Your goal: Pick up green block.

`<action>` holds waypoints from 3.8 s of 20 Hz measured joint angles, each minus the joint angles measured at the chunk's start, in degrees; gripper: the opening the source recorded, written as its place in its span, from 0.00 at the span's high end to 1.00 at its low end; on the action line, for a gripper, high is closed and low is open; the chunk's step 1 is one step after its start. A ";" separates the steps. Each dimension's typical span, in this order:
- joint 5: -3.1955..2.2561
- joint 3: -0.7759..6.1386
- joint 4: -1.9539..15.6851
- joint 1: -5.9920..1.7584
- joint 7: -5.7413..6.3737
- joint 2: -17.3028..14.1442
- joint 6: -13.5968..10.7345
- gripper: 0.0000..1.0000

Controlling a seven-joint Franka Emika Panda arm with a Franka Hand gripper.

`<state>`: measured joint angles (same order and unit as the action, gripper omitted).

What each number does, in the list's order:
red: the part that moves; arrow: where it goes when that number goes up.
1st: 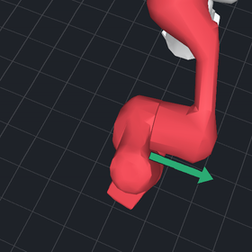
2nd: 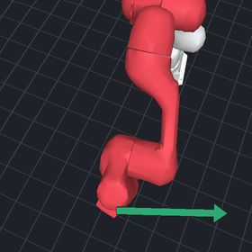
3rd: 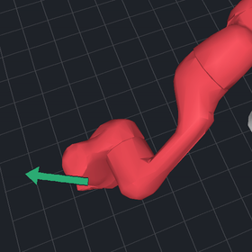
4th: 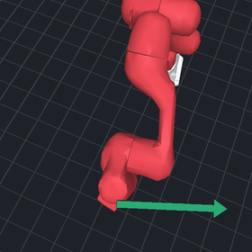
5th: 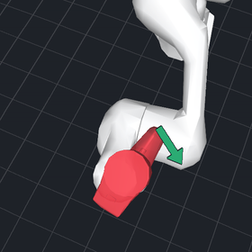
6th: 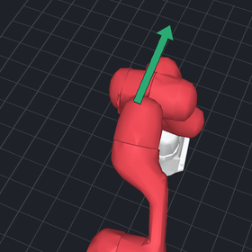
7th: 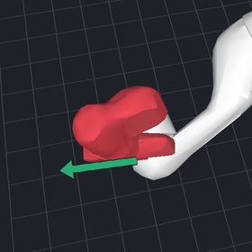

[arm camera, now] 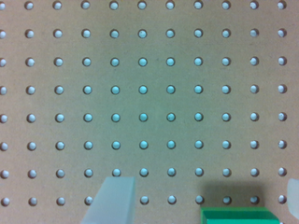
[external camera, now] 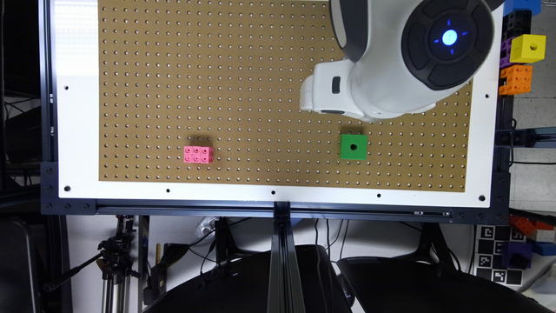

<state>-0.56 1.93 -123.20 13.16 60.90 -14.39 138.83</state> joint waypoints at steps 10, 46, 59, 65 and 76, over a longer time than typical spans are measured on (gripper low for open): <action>0.00 0.10 0.55 0.03 -0.13 -0.09 0.01 0.00; 0.00 1.32 17.28 0.61 0.02 -20.88 5.01 0.00; 0.00 1.34 19.21 0.76 0.03 -23.36 6.13 0.00; -0.03 1.32 19.46 0.76 0.02 -23.81 6.05 1.00; -0.02 1.30 19.45 0.52 0.01 -22.36 4.05 1.00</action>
<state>-0.59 3.23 -103.75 13.69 60.91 -36.75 142.88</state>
